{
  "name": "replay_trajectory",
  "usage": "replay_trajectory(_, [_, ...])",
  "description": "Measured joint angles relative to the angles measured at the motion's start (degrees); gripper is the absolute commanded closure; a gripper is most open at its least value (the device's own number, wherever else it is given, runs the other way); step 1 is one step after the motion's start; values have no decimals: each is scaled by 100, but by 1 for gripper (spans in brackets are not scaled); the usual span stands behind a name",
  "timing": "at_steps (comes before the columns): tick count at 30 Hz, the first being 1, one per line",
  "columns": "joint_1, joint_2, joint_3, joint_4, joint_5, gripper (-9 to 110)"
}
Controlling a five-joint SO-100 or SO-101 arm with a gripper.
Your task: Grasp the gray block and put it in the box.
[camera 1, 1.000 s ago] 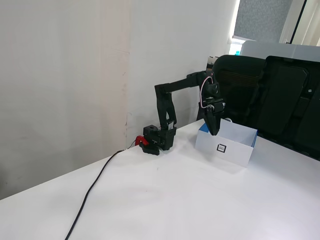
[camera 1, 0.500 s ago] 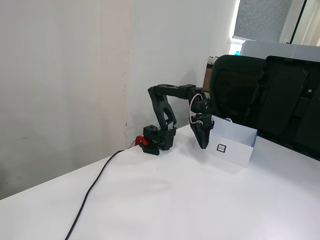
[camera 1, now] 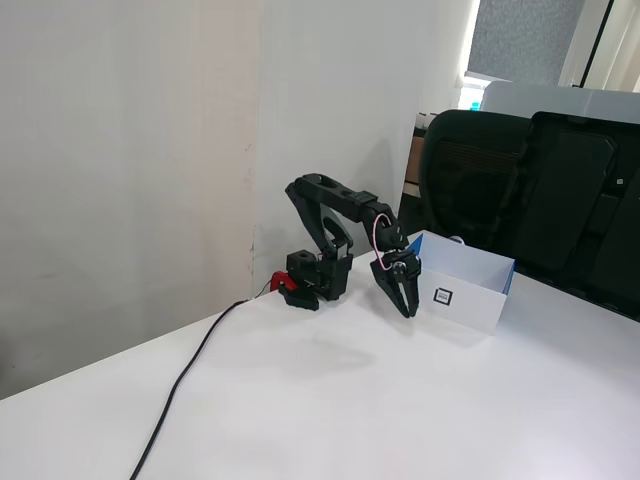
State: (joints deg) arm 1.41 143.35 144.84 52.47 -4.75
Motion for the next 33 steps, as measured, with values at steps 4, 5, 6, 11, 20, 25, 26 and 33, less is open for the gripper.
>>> replay_trajectory(4, [141, 545, 694, -536, -439, 101])
replay_trajectory(5, [185, 712, 905, -694, -536, 101])
replay_trajectory(6, [264, 896, 1134, -835, -633, 101])
replay_trajectory(11, [624, 1652, 1925, -1151, -879, 101])
replay_trajectory(20, [993, 3234, 2944, -1090, -1099, 101])
replay_trajectory(25, [1072, 3841, 3278, -853, -1125, 101])
replay_trajectory(26, [1072, 4078, 3278, -756, -1125, 101])
replay_trajectory(33, [1037, 4579, 3278, -114, -1125, 101])
